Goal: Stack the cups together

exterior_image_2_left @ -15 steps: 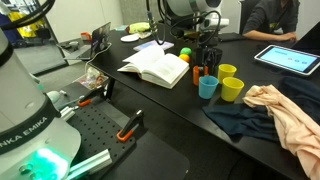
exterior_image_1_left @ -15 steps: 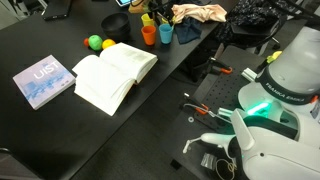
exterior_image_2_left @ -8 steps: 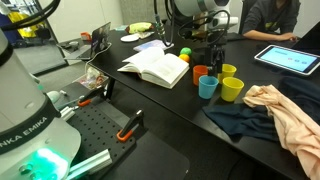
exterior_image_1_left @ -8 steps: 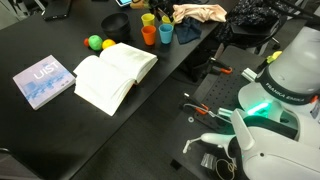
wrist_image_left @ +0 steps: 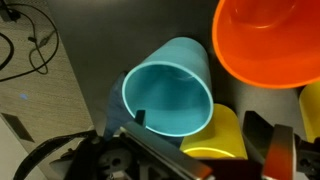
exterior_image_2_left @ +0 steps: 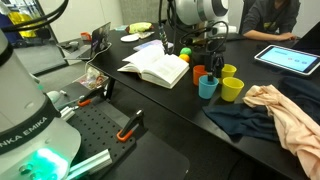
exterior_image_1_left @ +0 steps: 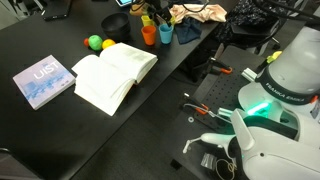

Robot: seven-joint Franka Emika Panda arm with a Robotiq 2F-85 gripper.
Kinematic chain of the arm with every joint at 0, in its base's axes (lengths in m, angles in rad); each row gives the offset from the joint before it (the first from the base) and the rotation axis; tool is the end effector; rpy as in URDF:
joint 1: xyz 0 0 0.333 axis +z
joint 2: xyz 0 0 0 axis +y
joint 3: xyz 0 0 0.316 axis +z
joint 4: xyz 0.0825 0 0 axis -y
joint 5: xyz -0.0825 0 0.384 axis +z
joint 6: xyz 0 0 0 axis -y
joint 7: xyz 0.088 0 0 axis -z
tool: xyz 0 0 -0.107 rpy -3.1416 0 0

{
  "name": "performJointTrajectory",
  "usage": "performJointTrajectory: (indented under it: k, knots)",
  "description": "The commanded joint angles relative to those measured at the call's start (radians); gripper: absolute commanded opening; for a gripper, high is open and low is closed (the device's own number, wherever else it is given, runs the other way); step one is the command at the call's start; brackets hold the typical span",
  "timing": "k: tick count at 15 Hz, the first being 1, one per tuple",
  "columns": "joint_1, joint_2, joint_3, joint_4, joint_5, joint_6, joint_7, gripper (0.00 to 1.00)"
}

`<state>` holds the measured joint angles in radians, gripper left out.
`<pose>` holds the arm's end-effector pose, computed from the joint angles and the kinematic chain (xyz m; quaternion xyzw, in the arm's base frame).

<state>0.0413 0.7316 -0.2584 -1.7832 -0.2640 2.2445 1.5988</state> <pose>0.6114 -0.1359 0.1390 0.6864 -0.6931 0.0164 0.2196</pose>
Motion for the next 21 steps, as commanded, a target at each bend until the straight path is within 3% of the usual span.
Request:
performJointTrajectory:
  k: [1, 8, 10, 13, 14, 21]
  knots:
    - [-0.001, 0.039, 0.002, 0.049, 0.017, 0.003, -0.007, 0.73]
    - [0.007, 0.034, 0.003, 0.059, 0.017, -0.008, -0.013, 0.18]
    - [0.001, 0.025, 0.017, 0.059, 0.037, -0.029, -0.027, 0.07]
    - [0.002, 0.013, 0.026, 0.051, 0.051, -0.049, -0.041, 0.0]
    - [0.003, 0.004, 0.029, 0.05, 0.056, -0.066, -0.048, 0.04]
    - [0.017, -0.069, 0.035, 0.069, 0.044, -0.175, -0.096, 0.04]
